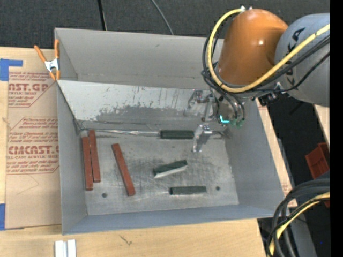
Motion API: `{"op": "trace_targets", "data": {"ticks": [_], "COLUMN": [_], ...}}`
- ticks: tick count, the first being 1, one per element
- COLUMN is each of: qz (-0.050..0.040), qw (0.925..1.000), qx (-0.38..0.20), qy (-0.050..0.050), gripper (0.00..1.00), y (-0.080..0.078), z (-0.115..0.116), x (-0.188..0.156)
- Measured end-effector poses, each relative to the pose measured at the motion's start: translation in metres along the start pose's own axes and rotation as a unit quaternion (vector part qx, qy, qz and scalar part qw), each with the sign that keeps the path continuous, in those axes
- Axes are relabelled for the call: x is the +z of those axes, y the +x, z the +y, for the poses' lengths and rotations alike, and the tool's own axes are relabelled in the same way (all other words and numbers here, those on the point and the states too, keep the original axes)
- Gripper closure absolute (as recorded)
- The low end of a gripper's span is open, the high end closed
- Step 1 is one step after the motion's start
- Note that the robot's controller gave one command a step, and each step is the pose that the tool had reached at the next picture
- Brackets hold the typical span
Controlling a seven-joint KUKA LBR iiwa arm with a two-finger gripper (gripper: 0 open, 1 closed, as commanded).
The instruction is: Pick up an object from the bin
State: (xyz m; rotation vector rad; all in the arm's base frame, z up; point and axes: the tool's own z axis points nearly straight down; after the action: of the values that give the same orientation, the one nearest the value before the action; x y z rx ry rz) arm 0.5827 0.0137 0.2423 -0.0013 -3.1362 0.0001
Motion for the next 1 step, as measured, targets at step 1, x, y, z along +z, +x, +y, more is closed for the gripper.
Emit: {"op": "trace_targets", "data": {"ticks": [1], "qz": [-0.0040], "qw": [1.0000], "qx": [0.000], "qy": [0.000], "gripper": [0.00], "y": [-0.0014], "z": [0.0001], "x": [-0.0043]}}
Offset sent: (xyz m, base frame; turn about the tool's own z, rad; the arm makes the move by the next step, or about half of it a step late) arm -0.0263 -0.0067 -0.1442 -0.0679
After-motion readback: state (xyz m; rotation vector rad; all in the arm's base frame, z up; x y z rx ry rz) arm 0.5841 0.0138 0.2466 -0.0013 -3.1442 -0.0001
